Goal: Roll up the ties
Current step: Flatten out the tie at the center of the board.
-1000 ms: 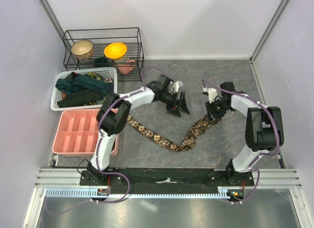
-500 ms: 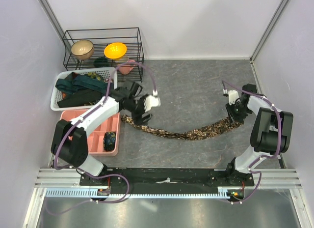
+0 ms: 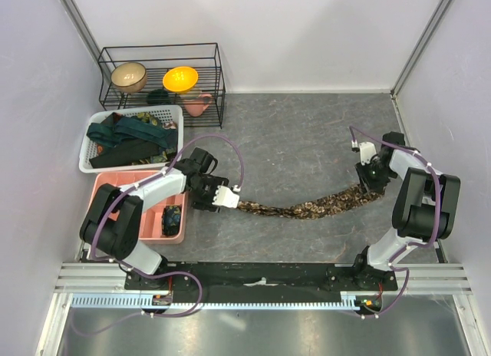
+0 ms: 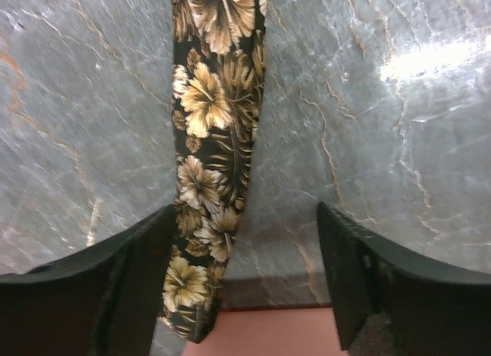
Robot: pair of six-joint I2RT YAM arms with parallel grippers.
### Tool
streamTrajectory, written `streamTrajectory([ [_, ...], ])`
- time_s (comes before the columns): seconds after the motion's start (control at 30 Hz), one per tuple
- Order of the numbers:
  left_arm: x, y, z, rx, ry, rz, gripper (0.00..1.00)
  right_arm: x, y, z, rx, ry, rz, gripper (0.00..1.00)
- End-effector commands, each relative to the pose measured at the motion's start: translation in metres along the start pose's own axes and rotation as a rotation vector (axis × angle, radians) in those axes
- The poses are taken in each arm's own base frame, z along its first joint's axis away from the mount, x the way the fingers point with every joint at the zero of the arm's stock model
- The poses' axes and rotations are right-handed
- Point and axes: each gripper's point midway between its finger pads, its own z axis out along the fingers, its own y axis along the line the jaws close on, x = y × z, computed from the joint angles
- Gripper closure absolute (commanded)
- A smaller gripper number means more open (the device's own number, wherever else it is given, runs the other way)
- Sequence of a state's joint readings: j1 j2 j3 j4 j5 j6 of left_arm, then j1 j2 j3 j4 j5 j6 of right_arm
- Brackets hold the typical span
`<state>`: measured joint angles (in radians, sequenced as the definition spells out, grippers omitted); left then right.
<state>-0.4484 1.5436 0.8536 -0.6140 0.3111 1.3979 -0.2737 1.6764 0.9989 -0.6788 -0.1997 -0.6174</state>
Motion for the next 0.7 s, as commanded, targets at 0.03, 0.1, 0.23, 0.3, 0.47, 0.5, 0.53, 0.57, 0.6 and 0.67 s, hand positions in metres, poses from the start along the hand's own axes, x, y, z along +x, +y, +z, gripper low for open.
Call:
streamTrajectory([
  [0.03,0.001,0.033,0.011,-0.109,0.02,0.164,0.41,0.028,-0.006,0.002,0.006,0.111,0.01,0.68],
  [0.1,0.002,0.03,0.012,-0.07,0.037,0.135,0.64,0.029,-0.009,0.0,0.013,0.114,0.006,0.68],
  [0.23,-0.018,0.025,-0.011,0.055,-0.018,-0.002,0.98,0.035,-0.015,-0.003,0.021,0.119,0.015,0.68],
  [0.3,-0.038,0.011,-0.024,0.145,-0.096,-0.05,0.98,0.041,-0.021,-0.005,0.028,0.123,0.028,0.68],
  [0.47,-0.094,-0.034,-0.072,0.48,-0.274,-0.333,0.98,0.051,-0.037,-0.011,0.051,0.126,0.052,0.68],
  [0.5,-0.1,-0.041,-0.078,0.542,-0.286,-0.404,0.98,0.051,-0.04,-0.012,0.055,0.125,0.056,0.68],
  [0.53,-0.103,-0.043,-0.074,0.614,-0.294,-0.464,0.98,0.051,-0.041,-0.012,0.057,0.123,0.06,0.69],
  [0.57,-0.106,-0.05,-0.077,0.671,-0.294,-0.526,0.98,0.049,-0.044,-0.012,0.059,0.12,0.064,0.69],
  [0.6,-0.111,-0.05,-0.076,0.708,-0.322,-0.604,0.98,0.049,-0.046,-0.013,0.061,0.119,0.067,0.69],
  [0.67,-0.117,-0.049,-0.067,0.767,-0.35,-0.705,0.98,0.046,-0.05,-0.014,0.07,0.112,0.068,0.69],
])
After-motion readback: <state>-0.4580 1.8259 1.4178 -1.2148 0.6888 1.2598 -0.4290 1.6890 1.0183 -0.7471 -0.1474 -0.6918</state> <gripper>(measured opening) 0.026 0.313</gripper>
